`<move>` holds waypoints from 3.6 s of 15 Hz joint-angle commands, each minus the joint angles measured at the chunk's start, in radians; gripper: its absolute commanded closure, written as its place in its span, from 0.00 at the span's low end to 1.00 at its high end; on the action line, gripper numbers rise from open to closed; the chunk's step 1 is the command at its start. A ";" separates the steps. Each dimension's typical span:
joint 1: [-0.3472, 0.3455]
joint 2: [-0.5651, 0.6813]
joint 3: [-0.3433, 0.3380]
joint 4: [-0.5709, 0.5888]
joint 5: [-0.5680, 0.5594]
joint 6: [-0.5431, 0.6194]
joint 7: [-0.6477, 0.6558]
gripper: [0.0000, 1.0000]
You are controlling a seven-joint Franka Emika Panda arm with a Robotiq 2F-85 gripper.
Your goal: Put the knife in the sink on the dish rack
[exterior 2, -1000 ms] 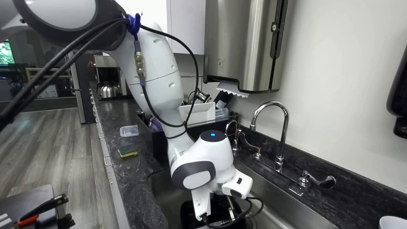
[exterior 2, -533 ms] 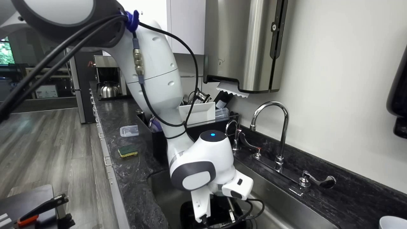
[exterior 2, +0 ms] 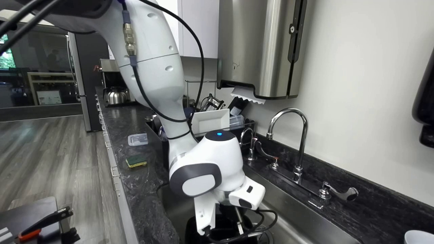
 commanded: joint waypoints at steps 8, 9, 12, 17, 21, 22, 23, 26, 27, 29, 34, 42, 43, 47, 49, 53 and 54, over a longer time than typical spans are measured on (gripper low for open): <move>-0.132 -0.160 0.154 -0.145 0.031 0.066 -0.026 0.96; -0.166 -0.170 0.193 -0.152 0.028 0.090 -0.034 0.96; -0.290 -0.193 0.329 -0.172 0.002 0.141 -0.046 0.96; -0.606 -0.179 0.633 -0.197 -0.082 0.111 -0.111 0.96; -0.844 -0.132 0.833 -0.213 -0.147 0.036 -0.183 0.96; -0.895 -0.120 0.874 -0.213 -0.151 -0.005 -0.210 0.96; -0.944 -0.107 0.912 -0.210 -0.152 -0.050 -0.242 0.96; -1.038 -0.081 0.979 -0.192 -0.117 -0.216 -0.348 0.96; -1.053 -0.081 0.985 -0.187 -0.104 -0.270 -0.378 0.96; -1.066 -0.091 0.983 -0.173 -0.076 -0.362 -0.428 0.96; -1.055 -0.092 0.959 -0.099 0.013 -0.666 -0.587 0.96; -0.914 -0.110 0.800 0.060 0.108 -1.180 -0.922 0.96; -0.880 -0.125 0.762 0.066 0.129 -1.197 -0.935 0.96; -0.737 -0.095 0.617 0.176 0.169 -1.437 -1.081 0.96; -0.655 -0.082 0.536 0.237 0.190 -1.567 -1.164 0.96; -0.478 -0.090 0.360 0.310 0.222 -1.681 -1.234 0.96; -0.441 -0.085 0.323 0.327 0.231 -1.691 -1.236 0.96</move>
